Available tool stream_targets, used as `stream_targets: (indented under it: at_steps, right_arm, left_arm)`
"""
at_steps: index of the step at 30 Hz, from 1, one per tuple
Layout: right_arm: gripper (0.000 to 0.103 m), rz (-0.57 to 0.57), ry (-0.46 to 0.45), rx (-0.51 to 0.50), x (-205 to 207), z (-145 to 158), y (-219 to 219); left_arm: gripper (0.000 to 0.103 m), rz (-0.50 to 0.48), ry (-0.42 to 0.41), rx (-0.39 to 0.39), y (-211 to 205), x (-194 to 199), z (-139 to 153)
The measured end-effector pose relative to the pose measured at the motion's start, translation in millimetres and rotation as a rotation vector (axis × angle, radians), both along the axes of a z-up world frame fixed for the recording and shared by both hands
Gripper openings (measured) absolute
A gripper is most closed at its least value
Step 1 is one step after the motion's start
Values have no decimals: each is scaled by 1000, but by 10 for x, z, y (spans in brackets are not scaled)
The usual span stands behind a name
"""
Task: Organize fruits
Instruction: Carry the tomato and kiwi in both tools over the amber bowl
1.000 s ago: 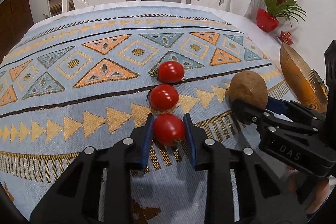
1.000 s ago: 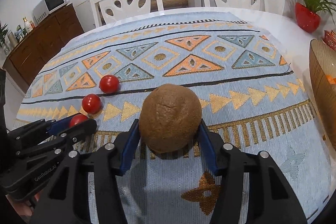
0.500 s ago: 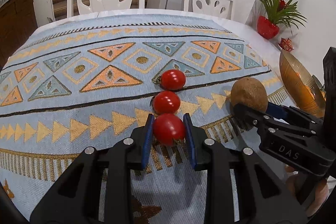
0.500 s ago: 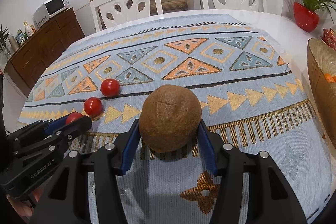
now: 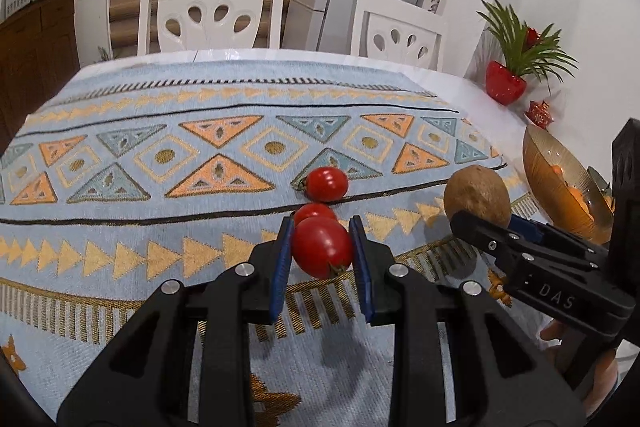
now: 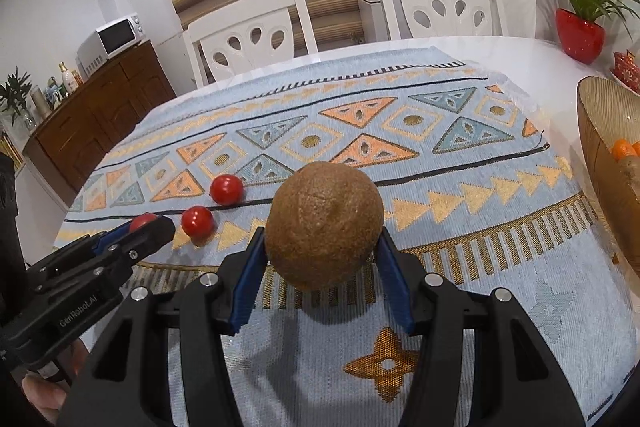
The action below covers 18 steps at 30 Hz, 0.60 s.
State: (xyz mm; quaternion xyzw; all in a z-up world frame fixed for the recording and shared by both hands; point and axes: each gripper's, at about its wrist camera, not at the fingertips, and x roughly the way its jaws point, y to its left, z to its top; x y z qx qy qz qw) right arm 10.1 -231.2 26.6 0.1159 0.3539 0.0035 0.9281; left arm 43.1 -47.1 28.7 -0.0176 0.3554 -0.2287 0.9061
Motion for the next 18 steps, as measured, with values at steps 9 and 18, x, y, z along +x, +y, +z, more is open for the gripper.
stream_targets:
  at_steps: [9,18]
  right_arm:
    - [53,-93,-101,150,-231,124,-397]
    - [53,-194,-194,226,-748,458,-1093]
  left_arm:
    - [27,-21,-48,-21,-125,-130,148]
    - [27,-183,-144,-26,-913,-487,781]
